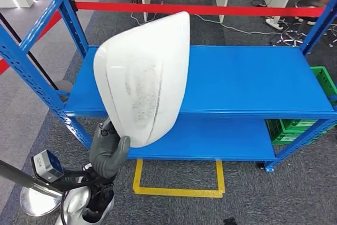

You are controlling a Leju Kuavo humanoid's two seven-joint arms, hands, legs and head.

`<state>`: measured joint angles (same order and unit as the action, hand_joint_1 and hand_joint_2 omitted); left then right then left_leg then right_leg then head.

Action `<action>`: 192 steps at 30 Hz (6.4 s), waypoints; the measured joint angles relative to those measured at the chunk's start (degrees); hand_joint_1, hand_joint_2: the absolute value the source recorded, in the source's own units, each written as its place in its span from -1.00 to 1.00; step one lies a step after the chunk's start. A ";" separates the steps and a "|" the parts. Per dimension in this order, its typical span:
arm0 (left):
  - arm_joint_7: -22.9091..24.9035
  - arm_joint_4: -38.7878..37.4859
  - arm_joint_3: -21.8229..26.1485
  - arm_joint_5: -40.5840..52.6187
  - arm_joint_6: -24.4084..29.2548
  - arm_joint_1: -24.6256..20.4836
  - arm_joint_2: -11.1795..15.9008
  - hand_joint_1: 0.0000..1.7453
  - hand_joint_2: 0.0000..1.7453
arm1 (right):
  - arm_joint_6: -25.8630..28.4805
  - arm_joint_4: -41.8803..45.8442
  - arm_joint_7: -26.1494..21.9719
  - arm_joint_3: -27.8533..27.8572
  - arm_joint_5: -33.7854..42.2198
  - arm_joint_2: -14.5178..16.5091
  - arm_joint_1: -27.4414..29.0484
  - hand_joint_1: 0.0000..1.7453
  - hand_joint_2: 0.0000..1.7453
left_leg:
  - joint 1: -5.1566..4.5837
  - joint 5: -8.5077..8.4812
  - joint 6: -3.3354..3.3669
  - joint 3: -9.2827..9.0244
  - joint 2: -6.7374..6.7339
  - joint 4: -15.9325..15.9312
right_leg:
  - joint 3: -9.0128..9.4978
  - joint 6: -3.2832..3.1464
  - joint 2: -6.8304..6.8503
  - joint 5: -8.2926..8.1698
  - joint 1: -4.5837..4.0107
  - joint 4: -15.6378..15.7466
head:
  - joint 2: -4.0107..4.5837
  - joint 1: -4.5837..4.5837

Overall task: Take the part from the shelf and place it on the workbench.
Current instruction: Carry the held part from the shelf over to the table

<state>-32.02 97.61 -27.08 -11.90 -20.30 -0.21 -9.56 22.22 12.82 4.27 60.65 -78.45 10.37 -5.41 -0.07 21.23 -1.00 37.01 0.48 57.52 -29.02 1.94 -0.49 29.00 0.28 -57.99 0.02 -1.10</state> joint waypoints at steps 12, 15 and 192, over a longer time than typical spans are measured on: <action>0.00 -0.28 0.01 -0.83 0.44 -0.14 0.36 1.00 1.00 | 0.13 0.01 -0.02 -0.01 -0.28 0.01 0.09 -1.00 1.00 | -0.03 6.89 -0.09 -8.11 0.04 0.15 | -6.74 -0.03 0.38 -6.10 -0.07 -0.16 | 0.00 0.24; 0.00 -0.28 0.03 -1.09 0.44 -0.04 0.37 1.00 1.00 | 0.47 0.01 -0.11 -0.02 -0.55 0.01 0.21 -1.00 1.00 | -0.17 6.81 0.92 -7.96 0.08 -1.77 | -7.81 0.92 0.40 -7.12 0.07 -0.16 | 0.00 0.25; -4.58 0.92 0.97 2.37 13.20 3.79 0.36 1.00 1.00 | -0.14 0.03 -7.61 2.03 2.72 -0.03 -0.12 -1.00 1.00 | 0.38 8.38 -1.03 -0.39 -0.21 9.97 | -5.63 -0.75 -4.10 -5.51 0.48 0.05 | 0.00 -0.48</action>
<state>-36.60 98.53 -26.11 -9.52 -7.10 3.58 -9.20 22.08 12.85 -3.34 62.68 -75.73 10.34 -5.53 0.31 29.61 -2.03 36.62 0.28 67.48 -34.65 1.19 -4.59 23.50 0.75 -57.93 0.02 -1.58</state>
